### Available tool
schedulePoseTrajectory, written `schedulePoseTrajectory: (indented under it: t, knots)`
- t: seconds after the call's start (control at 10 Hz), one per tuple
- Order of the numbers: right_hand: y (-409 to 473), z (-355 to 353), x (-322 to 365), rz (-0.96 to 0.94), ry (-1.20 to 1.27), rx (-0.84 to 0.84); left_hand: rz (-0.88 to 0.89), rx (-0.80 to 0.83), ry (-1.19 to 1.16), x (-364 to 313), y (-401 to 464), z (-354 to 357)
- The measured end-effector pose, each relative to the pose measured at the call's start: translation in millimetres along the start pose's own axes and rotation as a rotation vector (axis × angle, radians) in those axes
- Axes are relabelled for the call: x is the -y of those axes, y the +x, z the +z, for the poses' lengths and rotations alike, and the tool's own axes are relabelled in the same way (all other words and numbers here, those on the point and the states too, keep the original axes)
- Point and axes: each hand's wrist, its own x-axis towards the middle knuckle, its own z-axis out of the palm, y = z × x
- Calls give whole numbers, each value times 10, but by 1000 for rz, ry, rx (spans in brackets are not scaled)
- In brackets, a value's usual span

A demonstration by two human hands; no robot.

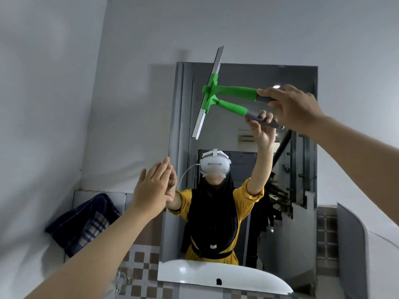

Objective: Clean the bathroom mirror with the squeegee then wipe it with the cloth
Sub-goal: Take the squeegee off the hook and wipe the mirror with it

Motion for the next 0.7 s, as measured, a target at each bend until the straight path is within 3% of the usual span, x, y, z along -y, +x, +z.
schedulePoseTrajectory:
  t: [0.1,0.2,0.4,0.7]
  knots:
    - [-121,-62,-203,39,2,-26,-64,188,-78,-39,0,-37]
    - [-260,-128,-382,75,2,-51,56,-91,-73,-80,91,98]
    - [-509,-222,-599,165,8,-49,-80,43,27,-127,-6,-87]
    - [-927,-363,-860,343,53,-66,-59,16,98,-143,-7,-82]
